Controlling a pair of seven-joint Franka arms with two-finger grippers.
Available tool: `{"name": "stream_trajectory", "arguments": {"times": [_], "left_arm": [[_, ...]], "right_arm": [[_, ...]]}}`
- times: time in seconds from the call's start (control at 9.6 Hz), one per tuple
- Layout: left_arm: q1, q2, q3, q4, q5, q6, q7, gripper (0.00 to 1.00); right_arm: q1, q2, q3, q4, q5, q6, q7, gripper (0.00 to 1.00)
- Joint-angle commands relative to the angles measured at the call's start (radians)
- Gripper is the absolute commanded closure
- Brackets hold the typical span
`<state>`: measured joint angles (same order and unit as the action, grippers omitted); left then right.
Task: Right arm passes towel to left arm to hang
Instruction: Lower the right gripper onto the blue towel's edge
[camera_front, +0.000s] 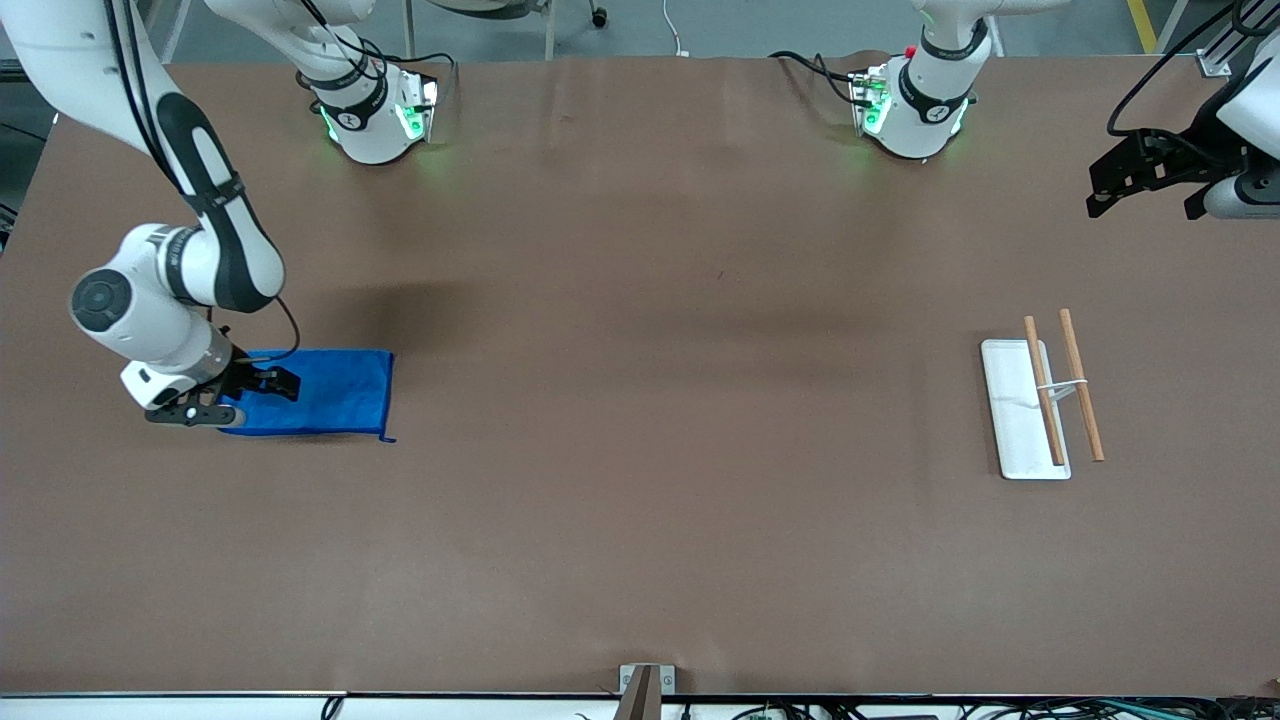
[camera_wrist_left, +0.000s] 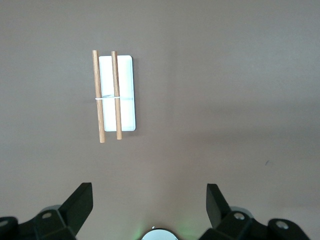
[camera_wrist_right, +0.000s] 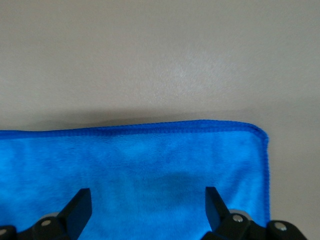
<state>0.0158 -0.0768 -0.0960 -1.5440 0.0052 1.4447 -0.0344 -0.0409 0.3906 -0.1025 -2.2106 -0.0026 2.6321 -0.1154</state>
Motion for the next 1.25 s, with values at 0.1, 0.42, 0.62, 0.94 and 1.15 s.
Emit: {"name": "stream_trajectory", "arguments": {"times": [0.1, 0.42, 0.62, 0.94, 1.15], "left_arm": [[0.0, 0.02, -0.004, -0.002, 0.002, -0.017, 0.002, 0.0], [0.003, 0.02, -0.004, -0.002, 0.002, -0.015, 0.013, 0.0], [0.006, 0.02, -0.004, -0.002, 0.001, -0.017, 0.016, 0.0], [0.007, 0.02, -0.001, -0.002, 0.001, -0.017, 0.018, 0.0], [0.006, 0.018, -0.001, -0.002, 0.002, -0.017, 0.016, 0.0]], "right_arm": [[0.004, 0.028, 0.0, -0.014, -0.01, 0.025, -0.006, 0.02], [0.001, 0.045, 0.001, -0.015, -0.008, 0.029, -0.003, 0.34], [-0.001, 0.05, 0.003, -0.014, -0.004, 0.032, -0.003, 0.78], [0.004, 0.039, 0.004, 0.017, 0.001, -0.053, 0.007, 1.0], [0.006, -0.011, 0.004, 0.133, 0.001, -0.316, 0.003, 1.0]]}}
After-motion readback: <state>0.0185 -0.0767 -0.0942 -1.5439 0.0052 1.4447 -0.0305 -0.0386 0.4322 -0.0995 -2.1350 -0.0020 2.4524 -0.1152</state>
